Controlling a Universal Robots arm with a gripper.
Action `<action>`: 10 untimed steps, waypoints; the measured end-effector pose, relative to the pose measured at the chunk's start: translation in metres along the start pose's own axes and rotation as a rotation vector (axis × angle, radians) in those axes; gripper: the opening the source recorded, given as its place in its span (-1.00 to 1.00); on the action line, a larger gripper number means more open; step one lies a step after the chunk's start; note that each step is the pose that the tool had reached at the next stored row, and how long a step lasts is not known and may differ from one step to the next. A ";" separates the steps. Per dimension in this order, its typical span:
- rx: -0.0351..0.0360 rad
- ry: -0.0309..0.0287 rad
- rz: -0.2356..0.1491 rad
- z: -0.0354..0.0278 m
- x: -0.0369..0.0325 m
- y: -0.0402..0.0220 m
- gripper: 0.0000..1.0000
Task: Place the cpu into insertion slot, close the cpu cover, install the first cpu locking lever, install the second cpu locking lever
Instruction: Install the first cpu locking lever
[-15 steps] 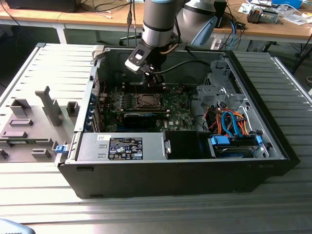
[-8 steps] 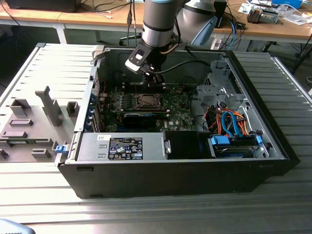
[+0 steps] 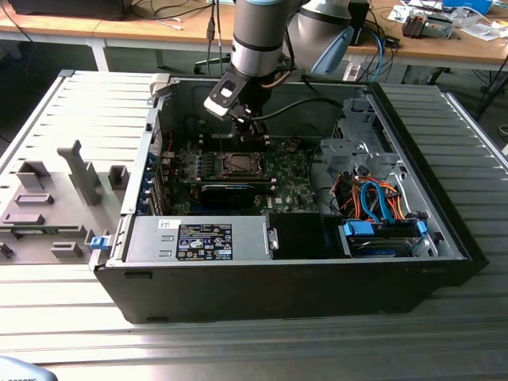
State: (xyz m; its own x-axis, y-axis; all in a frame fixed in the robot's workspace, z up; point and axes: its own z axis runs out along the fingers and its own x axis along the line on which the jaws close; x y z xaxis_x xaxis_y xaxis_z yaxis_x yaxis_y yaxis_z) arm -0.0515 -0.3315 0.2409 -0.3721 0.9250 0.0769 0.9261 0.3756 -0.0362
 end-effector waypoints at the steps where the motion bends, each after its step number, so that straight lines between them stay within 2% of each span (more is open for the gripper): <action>1: 0.0001 0.0000 -0.002 0.0000 0.0000 0.0000 -0.79; 10: 0.0009 -0.0004 -0.012 0.0000 0.0000 0.0000 -0.79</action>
State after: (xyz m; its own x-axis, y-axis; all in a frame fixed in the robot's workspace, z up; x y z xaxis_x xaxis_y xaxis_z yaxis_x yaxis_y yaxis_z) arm -0.0515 -0.3315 0.2409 -0.3829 0.9206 0.0769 0.9216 0.3863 -0.0362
